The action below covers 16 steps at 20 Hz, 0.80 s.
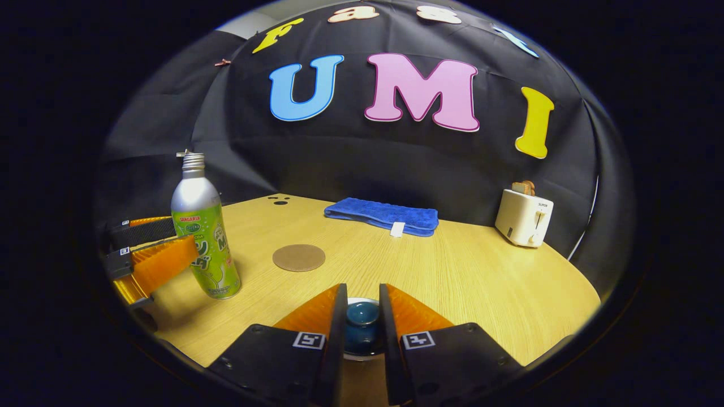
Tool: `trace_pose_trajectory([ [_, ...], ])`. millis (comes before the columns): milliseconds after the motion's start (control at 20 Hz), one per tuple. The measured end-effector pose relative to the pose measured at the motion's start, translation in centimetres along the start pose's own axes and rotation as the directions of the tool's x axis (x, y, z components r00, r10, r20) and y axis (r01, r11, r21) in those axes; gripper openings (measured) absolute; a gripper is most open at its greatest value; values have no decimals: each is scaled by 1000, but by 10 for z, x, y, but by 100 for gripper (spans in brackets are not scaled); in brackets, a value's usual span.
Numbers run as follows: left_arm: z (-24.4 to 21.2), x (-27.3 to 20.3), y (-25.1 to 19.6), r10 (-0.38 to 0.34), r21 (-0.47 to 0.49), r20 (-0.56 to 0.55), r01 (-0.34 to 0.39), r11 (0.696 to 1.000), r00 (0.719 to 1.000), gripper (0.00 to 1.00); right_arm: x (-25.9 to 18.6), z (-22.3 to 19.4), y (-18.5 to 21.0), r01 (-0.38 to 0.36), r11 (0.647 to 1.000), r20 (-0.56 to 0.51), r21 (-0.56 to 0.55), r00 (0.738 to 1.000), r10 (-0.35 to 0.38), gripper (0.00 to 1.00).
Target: Open the teacup lid with one hand, grasp the water bottle and pour water into the teacup with the other hand; after pouring, place the water bottle on the coaster and then close the teacup lid.
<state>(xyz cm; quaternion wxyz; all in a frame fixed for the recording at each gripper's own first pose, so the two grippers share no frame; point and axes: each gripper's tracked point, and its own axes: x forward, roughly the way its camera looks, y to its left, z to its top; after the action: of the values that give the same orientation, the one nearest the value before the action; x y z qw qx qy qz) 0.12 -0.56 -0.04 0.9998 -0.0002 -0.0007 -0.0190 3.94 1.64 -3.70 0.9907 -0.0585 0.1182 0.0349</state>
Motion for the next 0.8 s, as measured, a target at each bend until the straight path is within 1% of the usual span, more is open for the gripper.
trace_pose_trajectory([
  [150, -1, 1, 0, 0, 0, -1, 0, 1000, 1000, 95, -1, 2, 1, -7, 1000, 4, -8, 1000, 7, 32],
  [250, -1, 0, 0, 0, 0, 0, 0, 1000, 1000, 95, -1, 3, 1, -12, 1000, 9, -7, 1000, 12, 27],
  [350, -1, 0, 0, 0, 0, 0, 0, 1000, 1000, 95, -3, 3, 1, -16, 1000, 21, -1, 1000, 16, 27],
  [600, 0, 7, -3, -26, 1, 0, 26, 1000, 1000, 95, -16, 20, -3, -4, 1000, 135, 12, 991, 2, 27],
  [700, 0, 13, -4, -32, 1, 1, 32, 999, 999, 95, -21, 25, -7, 4, 999, 179, 37, 984, -11, 27],
  [800, 0, 21, -3, -33, 1, 2, 33, 999, 999, 95, -24, 25, -13, 5, 997, 198, 78, 980, -21, 27],
])
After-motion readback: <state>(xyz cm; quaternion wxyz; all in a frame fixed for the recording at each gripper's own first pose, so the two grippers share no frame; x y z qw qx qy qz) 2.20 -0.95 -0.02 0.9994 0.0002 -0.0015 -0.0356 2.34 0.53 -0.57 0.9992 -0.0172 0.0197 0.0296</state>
